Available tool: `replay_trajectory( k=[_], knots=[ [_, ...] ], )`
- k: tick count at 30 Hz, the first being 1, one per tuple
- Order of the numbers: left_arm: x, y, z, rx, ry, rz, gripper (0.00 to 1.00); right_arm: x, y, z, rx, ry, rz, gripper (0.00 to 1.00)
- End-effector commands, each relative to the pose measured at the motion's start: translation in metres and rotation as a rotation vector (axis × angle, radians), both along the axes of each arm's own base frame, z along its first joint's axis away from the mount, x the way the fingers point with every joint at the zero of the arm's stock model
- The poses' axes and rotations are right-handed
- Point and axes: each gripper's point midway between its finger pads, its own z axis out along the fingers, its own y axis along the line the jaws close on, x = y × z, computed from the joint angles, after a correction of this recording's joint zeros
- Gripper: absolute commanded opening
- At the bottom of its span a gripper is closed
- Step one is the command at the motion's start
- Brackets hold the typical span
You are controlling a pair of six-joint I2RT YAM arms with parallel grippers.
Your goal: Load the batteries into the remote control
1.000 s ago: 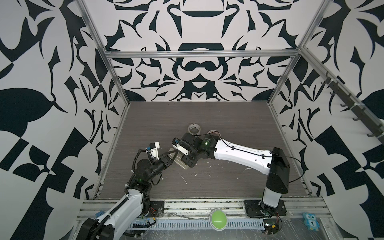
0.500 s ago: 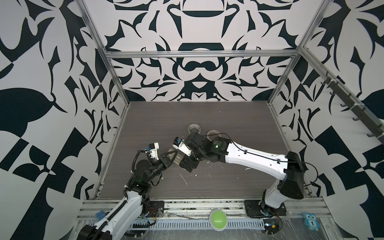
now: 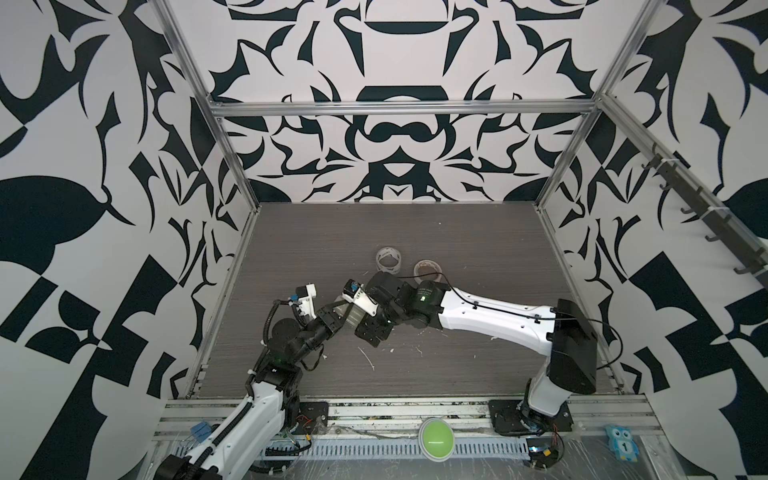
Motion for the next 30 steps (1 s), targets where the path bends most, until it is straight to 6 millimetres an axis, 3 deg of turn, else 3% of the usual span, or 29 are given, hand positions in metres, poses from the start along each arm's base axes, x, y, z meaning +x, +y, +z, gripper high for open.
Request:
replay_trajectory(
  k=[1, 8, 24, 26, 30],
  knots=[
    [0.005, 0.000, 0.024, -0.040, -0.043, 0.016, 0.00, 0.001, 0.006, 0.003, 0.032, -0.021, 0.007, 0.84],
    [0.008, 0.002, 0.024, -0.047, -0.033, 0.029, 0.00, 0.004, 0.007, 0.001, 0.030, -0.037, 0.007, 0.69],
    [0.009, -0.001, 0.029, -0.047, -0.017, 0.014, 0.00, 0.004, 0.002, 0.013, 0.082, -0.080, 0.011, 0.16],
    [0.009, -0.002, 0.029, -0.043, -0.020, 0.009, 0.09, 0.004, 0.002, 0.018, 0.104, -0.077, 0.016, 0.12],
    [0.007, -0.007, 0.036, -0.019, -0.050, -0.026, 0.52, 0.009, -0.003, 0.030, 0.177, -0.045, 0.000, 0.05]
  ],
)
